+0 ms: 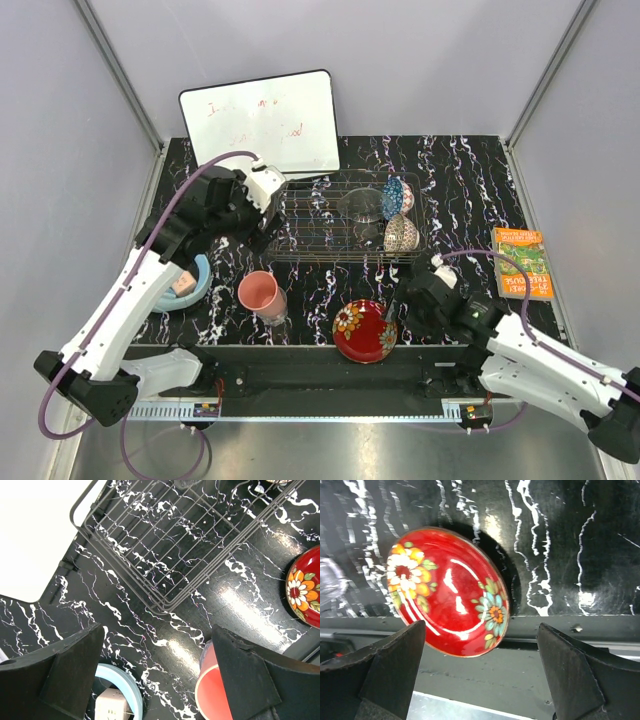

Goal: Load the mixed dishes into the dish rack

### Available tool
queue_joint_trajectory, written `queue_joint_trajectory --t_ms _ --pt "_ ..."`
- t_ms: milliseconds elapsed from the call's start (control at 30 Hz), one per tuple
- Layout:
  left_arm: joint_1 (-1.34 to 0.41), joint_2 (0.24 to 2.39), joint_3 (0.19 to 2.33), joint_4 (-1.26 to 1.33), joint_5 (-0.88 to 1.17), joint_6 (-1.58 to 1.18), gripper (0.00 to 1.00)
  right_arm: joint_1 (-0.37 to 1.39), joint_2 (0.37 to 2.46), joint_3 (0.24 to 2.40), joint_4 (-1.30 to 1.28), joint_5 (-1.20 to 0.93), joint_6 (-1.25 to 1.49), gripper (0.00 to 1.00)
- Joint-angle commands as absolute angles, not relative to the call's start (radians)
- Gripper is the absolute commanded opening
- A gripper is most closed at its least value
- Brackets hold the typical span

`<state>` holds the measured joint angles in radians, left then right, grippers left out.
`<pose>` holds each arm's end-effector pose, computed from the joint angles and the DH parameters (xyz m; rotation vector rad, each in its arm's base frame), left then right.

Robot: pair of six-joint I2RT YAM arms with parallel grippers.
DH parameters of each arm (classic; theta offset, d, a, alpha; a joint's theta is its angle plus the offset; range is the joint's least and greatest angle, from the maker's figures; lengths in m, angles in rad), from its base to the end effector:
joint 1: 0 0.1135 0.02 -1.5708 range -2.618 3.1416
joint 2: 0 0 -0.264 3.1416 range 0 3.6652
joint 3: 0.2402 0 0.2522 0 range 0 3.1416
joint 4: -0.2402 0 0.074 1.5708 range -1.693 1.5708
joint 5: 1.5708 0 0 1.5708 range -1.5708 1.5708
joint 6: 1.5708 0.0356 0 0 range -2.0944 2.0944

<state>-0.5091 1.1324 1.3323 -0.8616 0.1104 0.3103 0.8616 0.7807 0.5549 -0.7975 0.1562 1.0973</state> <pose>0.1923 -0.1118 0.3928 0.9465 2.0278 -0.2315 0.0963 0.1037 0.2097 0.3715 2.6397 0.5050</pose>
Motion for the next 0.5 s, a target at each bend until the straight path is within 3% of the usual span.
queue_joint_trajectory --t_ms 0,100,200,467 --pt "-0.505 1.127 1.411 -0.865 0.135 0.318 0.93 0.857 0.718 0.499 -0.782 0.15 1.144 1.0" --pt "-0.506 1.137 1.437 -0.876 0.133 0.318 0.93 0.857 0.753 0.434 -0.706 0.077 1.18 1.0" --pt "-0.506 1.138 1.456 -0.891 0.129 0.322 0.93 0.856 0.833 0.429 -0.654 0.019 1.167 0.89" --pt "-0.505 1.149 1.471 -0.902 0.13 0.322 0.93 0.841 0.985 0.422 -0.555 -0.167 1.135 0.89"
